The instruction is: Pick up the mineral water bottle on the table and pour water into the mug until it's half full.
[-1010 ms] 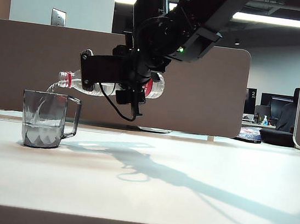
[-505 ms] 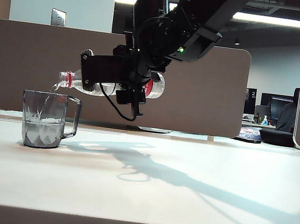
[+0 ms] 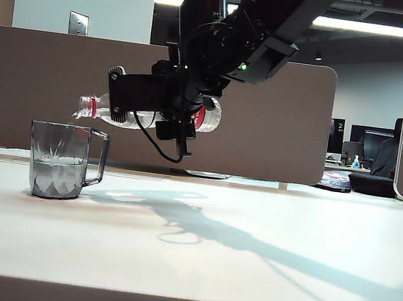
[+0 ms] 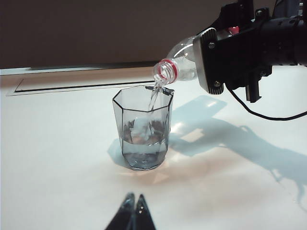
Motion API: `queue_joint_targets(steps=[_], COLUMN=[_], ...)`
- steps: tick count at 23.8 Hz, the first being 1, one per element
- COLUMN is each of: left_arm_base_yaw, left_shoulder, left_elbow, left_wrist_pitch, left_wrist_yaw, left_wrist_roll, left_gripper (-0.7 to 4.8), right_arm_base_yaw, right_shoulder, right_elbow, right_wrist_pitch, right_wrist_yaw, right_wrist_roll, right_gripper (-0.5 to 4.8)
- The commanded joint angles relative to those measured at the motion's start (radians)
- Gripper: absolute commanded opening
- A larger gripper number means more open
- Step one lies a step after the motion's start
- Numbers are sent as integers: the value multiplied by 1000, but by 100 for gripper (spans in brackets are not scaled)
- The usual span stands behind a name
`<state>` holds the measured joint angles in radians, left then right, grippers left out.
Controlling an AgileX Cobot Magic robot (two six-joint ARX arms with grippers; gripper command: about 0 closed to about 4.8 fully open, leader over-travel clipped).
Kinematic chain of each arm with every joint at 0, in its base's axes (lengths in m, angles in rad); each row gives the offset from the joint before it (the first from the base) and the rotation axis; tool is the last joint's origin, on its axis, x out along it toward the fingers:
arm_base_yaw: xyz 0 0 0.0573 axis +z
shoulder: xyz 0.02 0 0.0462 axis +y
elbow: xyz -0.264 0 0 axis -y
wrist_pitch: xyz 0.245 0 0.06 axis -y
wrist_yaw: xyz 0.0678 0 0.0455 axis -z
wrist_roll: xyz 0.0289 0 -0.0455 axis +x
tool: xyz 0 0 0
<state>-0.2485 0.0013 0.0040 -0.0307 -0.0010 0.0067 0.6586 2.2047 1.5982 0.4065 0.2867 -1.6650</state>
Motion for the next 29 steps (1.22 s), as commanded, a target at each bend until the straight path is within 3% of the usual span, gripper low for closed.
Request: queue_joint_targets(steps=[1, 17, 29], left_arm_base_yaw=[1, 1, 1], left_shoulder=[0, 0, 0], left_elbow=[3, 3, 3], left_wrist_pitch=[9, 9, 9], left_wrist_yaw=[2, 2, 2], left_wrist_roll=[0, 0, 0], left_gripper=[-5, -5, -5], right_arm_base_yaw=[2, 7, 10], right_shoulder=[-14, -14, -14], right_elbow=[9, 8, 8], right_wrist_pitch=[47, 31, 10], right_wrist_yaw=[-1, 7, 52], right_wrist_roll=[4, 118, 386], right_gripper=[272, 273, 273])
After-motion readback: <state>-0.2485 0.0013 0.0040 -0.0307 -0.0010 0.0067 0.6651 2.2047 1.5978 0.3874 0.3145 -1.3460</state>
